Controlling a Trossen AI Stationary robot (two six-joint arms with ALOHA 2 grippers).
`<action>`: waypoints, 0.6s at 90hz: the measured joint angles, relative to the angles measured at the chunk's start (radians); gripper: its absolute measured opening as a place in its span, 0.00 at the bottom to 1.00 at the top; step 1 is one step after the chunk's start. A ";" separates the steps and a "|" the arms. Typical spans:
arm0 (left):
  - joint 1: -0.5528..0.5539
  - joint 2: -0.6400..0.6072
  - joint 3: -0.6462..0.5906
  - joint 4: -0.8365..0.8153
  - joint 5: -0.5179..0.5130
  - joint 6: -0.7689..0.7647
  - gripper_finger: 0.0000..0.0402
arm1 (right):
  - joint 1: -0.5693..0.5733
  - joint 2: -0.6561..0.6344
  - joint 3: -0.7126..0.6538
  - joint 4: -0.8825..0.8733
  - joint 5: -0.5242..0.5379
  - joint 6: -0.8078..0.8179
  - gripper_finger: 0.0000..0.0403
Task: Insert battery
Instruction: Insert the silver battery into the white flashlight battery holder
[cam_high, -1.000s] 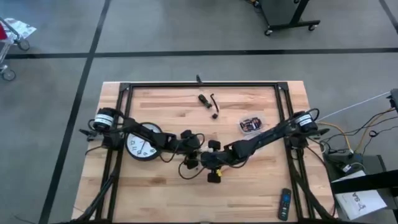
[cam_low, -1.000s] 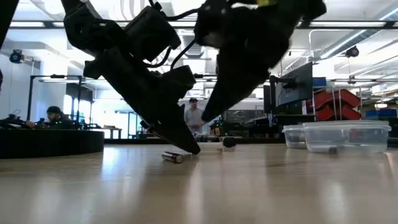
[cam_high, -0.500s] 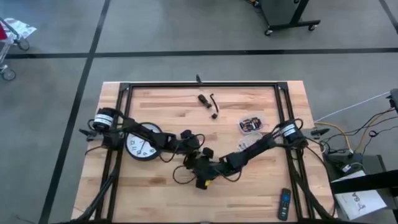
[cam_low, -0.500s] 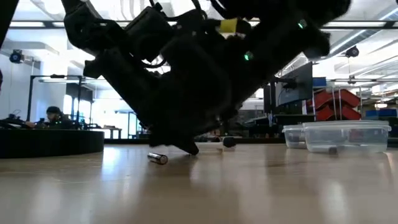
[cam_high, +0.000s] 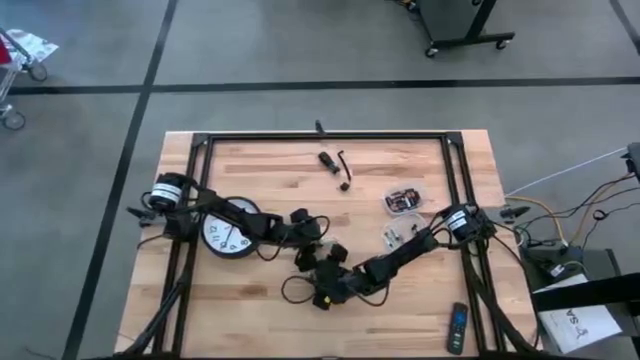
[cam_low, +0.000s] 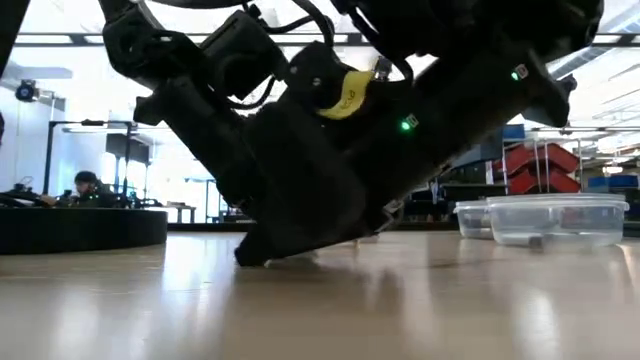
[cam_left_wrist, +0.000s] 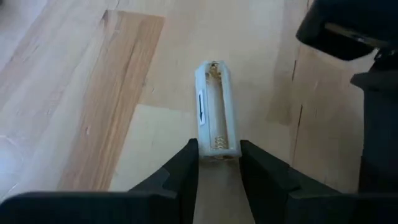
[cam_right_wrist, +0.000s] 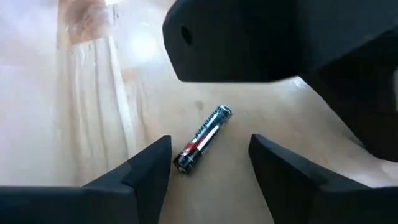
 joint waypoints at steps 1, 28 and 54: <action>0.000 0.000 0.000 0.000 0.000 0.000 0.24 | 0.000 0.000 0.000 -0.002 0.001 -0.002 0.44; 0.000 0.000 0.000 0.000 0.000 0.000 0.24 | 0.000 0.000 -0.002 -0.007 0.011 -0.104 0.21; 0.000 0.000 0.000 0.000 0.000 -0.002 0.24 | -0.015 0.008 -0.003 0.005 0.003 -0.146 0.04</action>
